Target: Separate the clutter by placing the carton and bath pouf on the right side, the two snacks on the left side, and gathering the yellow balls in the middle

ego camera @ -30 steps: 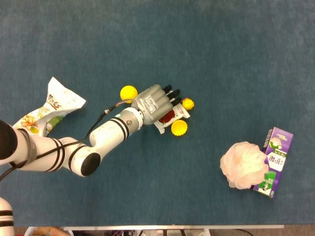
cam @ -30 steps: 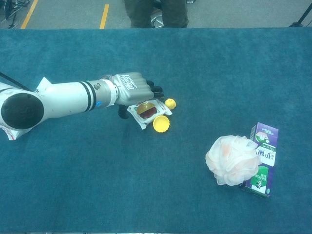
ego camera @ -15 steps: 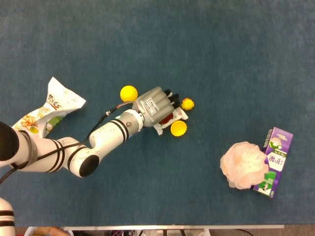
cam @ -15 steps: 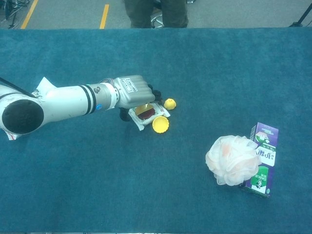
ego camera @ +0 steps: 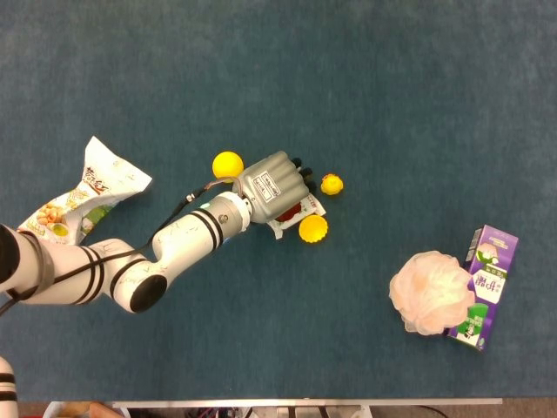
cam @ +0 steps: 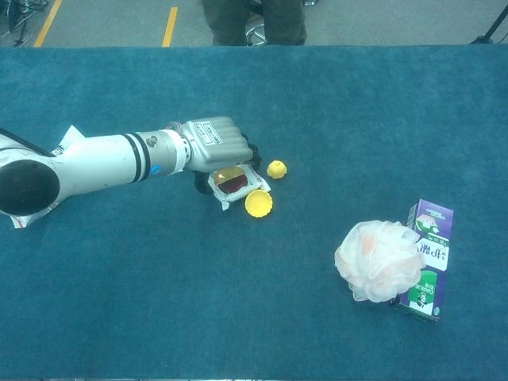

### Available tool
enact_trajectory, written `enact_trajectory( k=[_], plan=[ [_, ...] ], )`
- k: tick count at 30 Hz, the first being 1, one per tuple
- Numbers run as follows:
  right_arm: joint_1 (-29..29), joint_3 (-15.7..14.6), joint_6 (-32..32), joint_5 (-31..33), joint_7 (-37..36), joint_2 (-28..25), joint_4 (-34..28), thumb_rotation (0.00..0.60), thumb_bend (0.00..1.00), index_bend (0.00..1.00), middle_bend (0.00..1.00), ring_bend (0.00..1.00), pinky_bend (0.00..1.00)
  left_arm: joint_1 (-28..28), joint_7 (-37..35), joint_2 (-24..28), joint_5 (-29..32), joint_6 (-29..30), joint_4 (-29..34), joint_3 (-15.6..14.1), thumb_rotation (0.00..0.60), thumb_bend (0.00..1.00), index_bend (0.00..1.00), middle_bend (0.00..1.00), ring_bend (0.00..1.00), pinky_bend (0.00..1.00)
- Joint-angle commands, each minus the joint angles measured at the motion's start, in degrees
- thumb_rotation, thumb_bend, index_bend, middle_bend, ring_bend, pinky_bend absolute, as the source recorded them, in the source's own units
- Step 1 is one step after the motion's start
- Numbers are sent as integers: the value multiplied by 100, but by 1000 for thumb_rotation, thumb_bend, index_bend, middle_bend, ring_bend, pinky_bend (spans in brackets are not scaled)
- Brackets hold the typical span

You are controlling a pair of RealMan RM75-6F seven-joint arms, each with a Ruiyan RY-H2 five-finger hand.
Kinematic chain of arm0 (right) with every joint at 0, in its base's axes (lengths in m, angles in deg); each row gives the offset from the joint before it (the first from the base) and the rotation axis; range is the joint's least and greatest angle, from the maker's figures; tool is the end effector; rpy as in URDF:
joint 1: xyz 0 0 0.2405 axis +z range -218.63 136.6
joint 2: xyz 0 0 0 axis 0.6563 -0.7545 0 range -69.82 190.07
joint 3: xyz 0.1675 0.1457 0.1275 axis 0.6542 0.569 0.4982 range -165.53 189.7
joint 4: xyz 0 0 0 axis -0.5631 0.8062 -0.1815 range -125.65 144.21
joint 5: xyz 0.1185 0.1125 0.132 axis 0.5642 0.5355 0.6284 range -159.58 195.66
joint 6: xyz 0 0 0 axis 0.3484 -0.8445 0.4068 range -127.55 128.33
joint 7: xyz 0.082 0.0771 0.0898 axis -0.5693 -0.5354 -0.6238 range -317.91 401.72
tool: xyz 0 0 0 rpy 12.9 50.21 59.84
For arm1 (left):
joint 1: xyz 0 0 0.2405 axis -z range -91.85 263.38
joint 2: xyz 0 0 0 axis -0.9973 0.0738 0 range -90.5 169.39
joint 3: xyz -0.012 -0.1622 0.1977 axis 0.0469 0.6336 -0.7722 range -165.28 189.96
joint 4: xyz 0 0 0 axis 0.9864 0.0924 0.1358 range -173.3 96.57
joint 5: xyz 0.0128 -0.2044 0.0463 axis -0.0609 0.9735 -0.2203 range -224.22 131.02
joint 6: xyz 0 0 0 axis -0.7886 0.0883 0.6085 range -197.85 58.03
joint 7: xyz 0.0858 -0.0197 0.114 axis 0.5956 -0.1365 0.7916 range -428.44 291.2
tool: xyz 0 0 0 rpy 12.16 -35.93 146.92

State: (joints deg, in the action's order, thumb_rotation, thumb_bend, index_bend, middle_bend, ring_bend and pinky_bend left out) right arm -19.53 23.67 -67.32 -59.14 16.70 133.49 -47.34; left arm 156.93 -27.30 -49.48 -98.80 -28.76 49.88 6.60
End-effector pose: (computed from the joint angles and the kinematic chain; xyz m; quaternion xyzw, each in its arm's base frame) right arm -0.3648 -0.3246 0.1954 0.5477 -0.3930 0.4276 0.6023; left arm -0.0660 0.3260 -0.0758 -0.9373 -0.1080 -0.1798 0.2782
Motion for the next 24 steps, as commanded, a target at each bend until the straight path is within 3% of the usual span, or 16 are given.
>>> enact_trajectory(
  k=[1, 14, 24],
  plan=[
    [-3, -2, 8, 4, -8, 11, 13, 600, 0, 108, 255, 222, 306, 20, 113, 168, 78, 78, 171, -2, 600, 200, 227, 215, 237, 534],
    [24, -13, 70, -1, -8, 96, 75, 600, 0, 108, 255, 222, 306, -45, 747, 1158, 667, 653, 1028, -311, 600, 200, 237, 235, 244, 539],
    [46, -33, 142, 4, -2, 169, 142, 600, 0, 108, 255, 222, 306, -299, 859, 1654, 990, 1001, 1157, -550, 600, 200, 249, 248, 250, 543]
  ],
)
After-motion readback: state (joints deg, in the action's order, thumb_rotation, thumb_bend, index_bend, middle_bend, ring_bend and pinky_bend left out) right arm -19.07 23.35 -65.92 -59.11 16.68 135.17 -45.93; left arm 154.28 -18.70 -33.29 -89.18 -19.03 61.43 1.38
